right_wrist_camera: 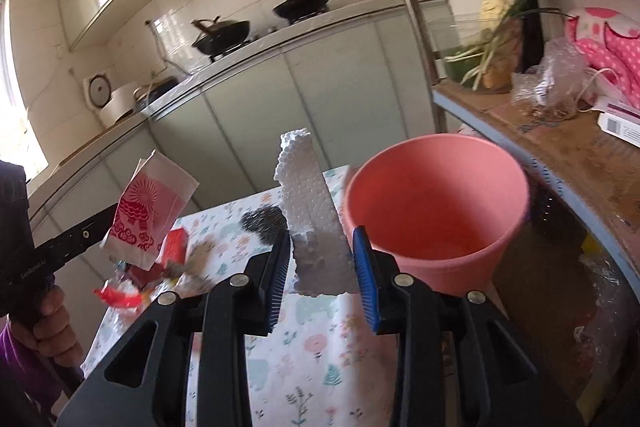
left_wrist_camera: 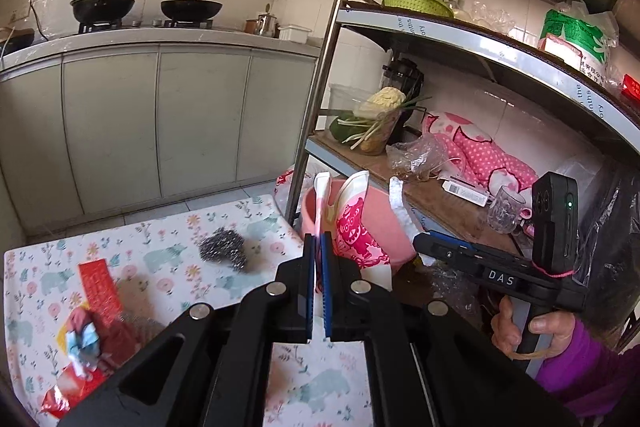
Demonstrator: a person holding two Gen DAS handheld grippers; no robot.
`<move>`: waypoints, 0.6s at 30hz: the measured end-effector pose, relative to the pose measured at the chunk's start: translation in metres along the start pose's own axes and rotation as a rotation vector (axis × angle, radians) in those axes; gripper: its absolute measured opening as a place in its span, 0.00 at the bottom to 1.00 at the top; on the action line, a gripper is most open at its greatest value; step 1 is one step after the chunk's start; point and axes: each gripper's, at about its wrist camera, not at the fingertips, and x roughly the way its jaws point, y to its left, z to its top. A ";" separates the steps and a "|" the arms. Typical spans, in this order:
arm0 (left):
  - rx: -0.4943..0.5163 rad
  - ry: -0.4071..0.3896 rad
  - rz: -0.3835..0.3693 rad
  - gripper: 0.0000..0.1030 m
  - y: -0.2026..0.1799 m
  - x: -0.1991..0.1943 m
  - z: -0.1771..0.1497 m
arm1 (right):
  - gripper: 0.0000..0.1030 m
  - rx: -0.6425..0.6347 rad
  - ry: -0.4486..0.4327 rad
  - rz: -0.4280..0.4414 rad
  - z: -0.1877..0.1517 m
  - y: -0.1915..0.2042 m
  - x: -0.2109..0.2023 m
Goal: Collect trash
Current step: 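Carry the paper cup and foam strip over the pink bucket with both grippers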
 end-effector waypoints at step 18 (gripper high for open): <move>0.006 0.153 0.049 0.02 -0.036 0.196 0.024 | 0.32 0.123 0.001 -0.207 0.018 -0.072 0.067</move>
